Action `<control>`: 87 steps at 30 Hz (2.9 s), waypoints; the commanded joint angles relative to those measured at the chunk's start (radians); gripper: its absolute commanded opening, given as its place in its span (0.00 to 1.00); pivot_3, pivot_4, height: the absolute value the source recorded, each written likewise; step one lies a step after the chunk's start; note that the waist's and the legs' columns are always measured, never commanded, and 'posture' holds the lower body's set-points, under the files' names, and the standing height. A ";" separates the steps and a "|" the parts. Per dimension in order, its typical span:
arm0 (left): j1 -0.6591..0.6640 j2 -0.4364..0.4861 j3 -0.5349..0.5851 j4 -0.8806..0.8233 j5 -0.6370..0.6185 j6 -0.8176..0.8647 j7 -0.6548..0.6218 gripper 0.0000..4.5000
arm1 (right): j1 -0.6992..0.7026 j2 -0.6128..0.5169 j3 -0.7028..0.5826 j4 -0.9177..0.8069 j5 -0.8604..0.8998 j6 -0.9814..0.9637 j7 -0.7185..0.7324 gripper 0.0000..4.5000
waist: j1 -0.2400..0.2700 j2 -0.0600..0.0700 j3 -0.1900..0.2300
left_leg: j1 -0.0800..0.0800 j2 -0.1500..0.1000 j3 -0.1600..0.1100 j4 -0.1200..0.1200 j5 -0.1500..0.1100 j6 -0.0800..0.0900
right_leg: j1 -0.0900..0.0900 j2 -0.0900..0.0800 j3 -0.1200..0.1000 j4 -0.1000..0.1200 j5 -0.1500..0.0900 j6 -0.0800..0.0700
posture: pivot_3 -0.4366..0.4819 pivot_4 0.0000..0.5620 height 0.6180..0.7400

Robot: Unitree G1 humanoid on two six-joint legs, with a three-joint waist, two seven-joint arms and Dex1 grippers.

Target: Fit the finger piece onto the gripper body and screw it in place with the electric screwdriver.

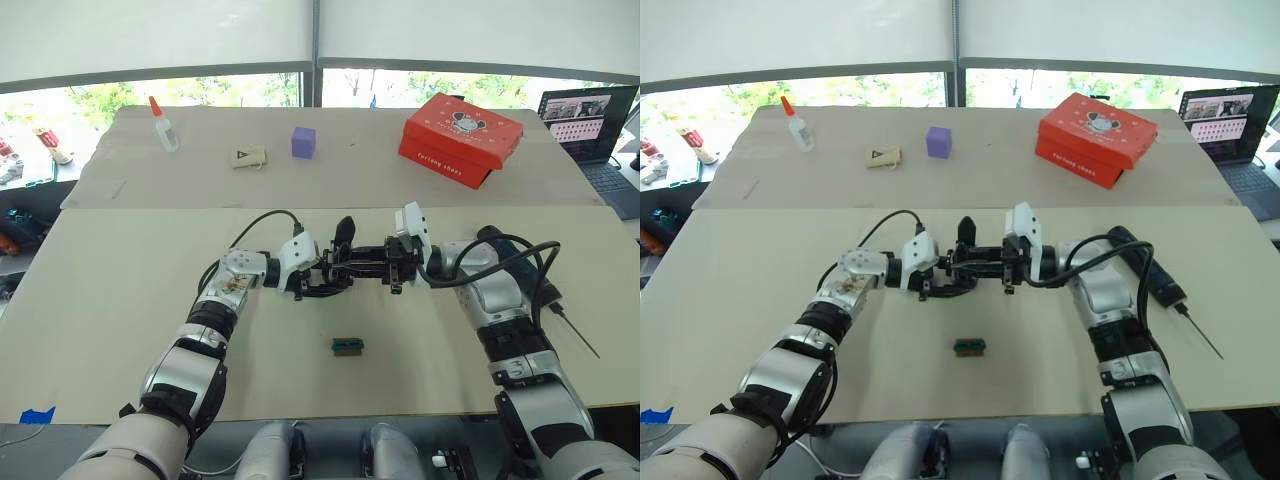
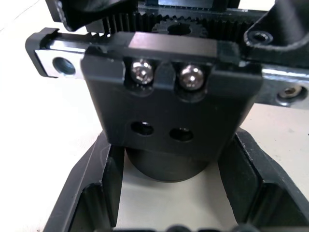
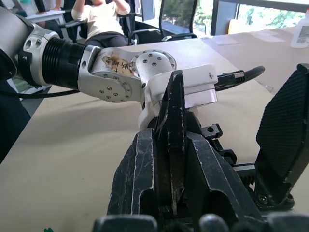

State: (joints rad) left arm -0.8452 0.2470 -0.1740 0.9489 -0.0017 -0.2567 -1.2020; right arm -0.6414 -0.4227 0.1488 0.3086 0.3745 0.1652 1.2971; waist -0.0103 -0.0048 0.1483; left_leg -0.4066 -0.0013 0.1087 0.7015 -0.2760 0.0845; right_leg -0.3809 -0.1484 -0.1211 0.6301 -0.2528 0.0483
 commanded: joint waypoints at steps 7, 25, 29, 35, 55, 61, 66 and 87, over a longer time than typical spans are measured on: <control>-0.011 0.006 0.012 -0.020 -0.014 -0.002 -0.011 0.50 | 0.045 -0.021 -0.035 -0.122 0.024 0.040 -0.015 0.54 | -0.002 0.001 0.001 | -0.007 0.000 0.001 0.001 0.000 0.000 | -0.007 0.000 0.001 0.001 0.000 0.000 | 0.48 0.27 1.00; 0.038 0.012 0.015 -0.070 -0.019 0.067 0.004 0.92 | 0.068 -0.219 -0.094 -0.313 0.045 0.222 -0.092 0.54 | 0.000 0.000 0.001 | -0.007 0.000 0.001 0.001 0.000 0.000 | -0.007 0.000 0.001 0.000 0.000 0.000 | 0.48 0.27 1.00; 0.081 0.047 0.023 -0.140 -0.035 0.097 -0.018 0.99 | 0.084 -0.346 -0.129 -0.441 0.104 0.395 -0.076 0.54 | 0.000 0.000 0.001 | -0.007 0.000 0.001 0.001 0.000 0.000 | -0.007 0.000 0.001 0.000 0.000 0.000 | 0.48 0.27 1.00; 0.208 0.163 0.069 -0.447 -0.146 0.271 -0.074 1.00 | 0.058 -0.562 -0.166 -0.495 0.124 0.640 -0.100 0.99 | -0.003 0.001 0.001 | -0.007 0.001 0.001 0.001 0.000 0.000 | -0.008 -0.001 0.001 0.000 0.000 0.000 | 0.48 0.27 1.00; 0.348 0.517 0.268 -1.429 -0.704 0.991 0.066 1.00 | -0.329 -0.679 0.201 0.501 -0.430 0.434 -0.139 0.99 | 0.002 0.004 0.004 | -0.008 0.000 0.001 0.000 0.000 0.000 | -0.007 -0.001 0.003 -0.004 0.000 -0.001 | 0.48 0.27 1.00; 0.390 0.524 0.236 -1.493 -0.722 0.996 0.105 1.00 | -0.447 -0.594 0.196 0.771 -0.513 0.319 -0.146 0.99 | -0.005 0.005 0.005 | -0.007 0.000 0.002 -0.002 0.000 0.000 | -0.007 0.000 0.003 -0.004 0.000 -0.001 | 0.48 0.27 1.00; 0.396 0.550 0.241 -1.525 -0.760 1.022 0.122 1.00 | -0.501 -0.538 0.219 0.887 -0.586 0.275 -0.123 0.99 | -0.005 0.005 0.005 | -0.007 0.000 0.001 0.000 0.000 0.000 | -0.006 0.000 0.004 -0.005 0.000 0.000 | 0.48 0.27 1.00; 0.442 0.697 0.302 -1.522 -0.806 0.981 0.080 1.00 | -0.565 -0.476 0.212 0.990 -0.693 0.265 -0.031 0.50 | -0.008 0.008 0.007 | -0.007 0.000 0.001 -0.002 0.001 -0.001 | -0.007 0.001 0.005 -0.005 0.000 -0.001 | 0.48 0.27 1.00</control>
State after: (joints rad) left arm -0.3989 0.9434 0.1315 -0.5749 -0.8194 0.7566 -1.1175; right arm -1.2003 -0.8774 0.3743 1.3028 -0.3045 0.4527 1.2598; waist -0.0181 0.0031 0.1548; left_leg -0.4139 -0.0012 0.1101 0.6998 -0.2755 0.0838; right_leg -0.3877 -0.1473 -0.1159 0.6256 -0.2530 0.0476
